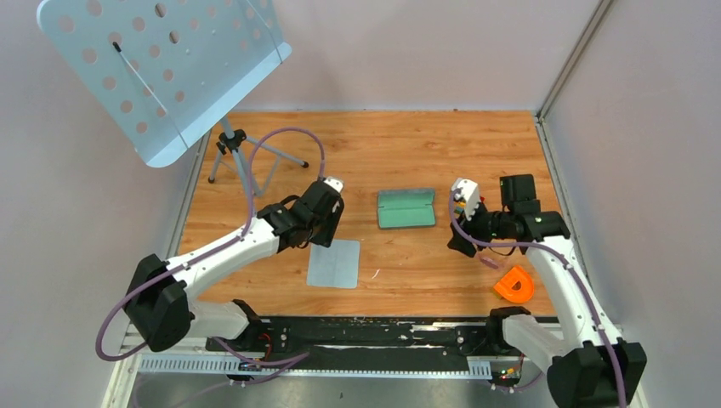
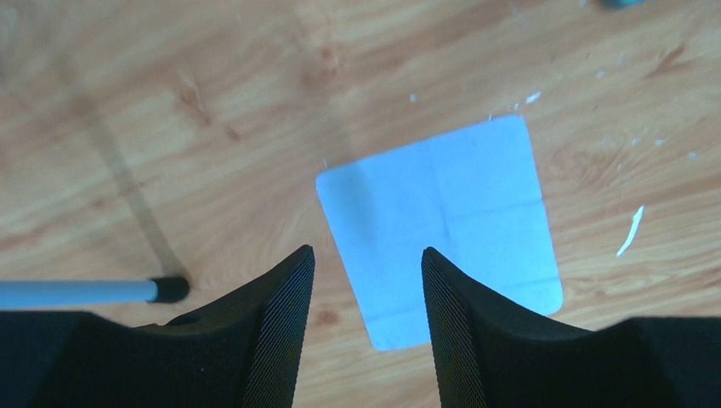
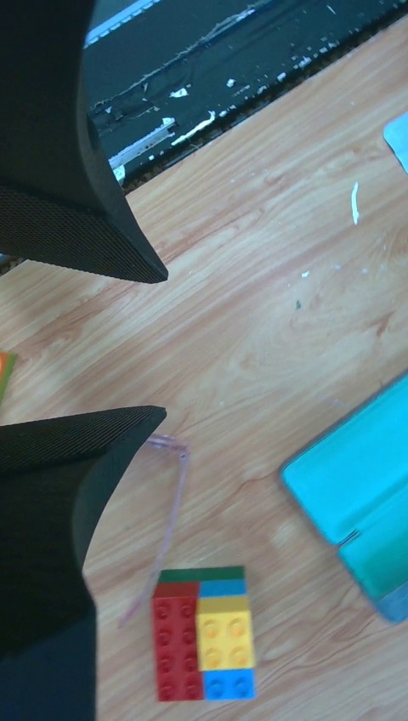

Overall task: Organize the sunglasses
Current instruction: Fold the glasses cleaning cloth at the center of the board.

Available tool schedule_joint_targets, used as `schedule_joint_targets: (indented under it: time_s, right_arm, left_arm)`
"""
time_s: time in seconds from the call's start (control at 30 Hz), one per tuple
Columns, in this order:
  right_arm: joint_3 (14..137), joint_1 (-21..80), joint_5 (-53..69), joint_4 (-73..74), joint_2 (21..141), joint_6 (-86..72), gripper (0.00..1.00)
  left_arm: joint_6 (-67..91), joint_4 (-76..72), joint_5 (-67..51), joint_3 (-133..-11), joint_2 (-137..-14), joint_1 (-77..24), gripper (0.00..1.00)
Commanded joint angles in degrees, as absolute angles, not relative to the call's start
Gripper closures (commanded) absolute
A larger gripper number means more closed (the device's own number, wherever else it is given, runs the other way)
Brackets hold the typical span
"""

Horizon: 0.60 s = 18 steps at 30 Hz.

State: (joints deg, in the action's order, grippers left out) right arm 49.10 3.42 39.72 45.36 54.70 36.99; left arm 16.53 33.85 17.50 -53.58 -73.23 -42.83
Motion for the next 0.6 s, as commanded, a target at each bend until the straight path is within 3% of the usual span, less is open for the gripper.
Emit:
schedule_joint_targets:
  time_s: [0.0,0.17,0.33,0.43,0.57]
  right_arm:
    - [52.8,10.0,36.9,44.0,57.7,38.0,0.42]
    - [54.4,12.8,38.0,42.3,61.5,35.7,0.45]
    - [53.6,13.2,39.1,39.4,61.5,32.6,0.45]
    - [53.4,13.4,39.0,38.6,61.6,31.3,0.45]
    - [53.1,14.7,38.6,38.3,62.7,31.5,0.49]
  left_arm:
    - [22.8,34.5,13.1,-49.4,-71.3,-42.5,0.48]
    - [23.1,27.5,2.8,-42.9,-63.2,-44.6,0.54]
    - [24.1,29.0,3.2,-42.7,-61.9,-50.6,0.51]
    - [24.1,30.8,7.5,-44.1,-64.1,-53.3,0.48]
    - [21.8,36.7,23.8,-47.9,-69.5,-52.8,0.48]
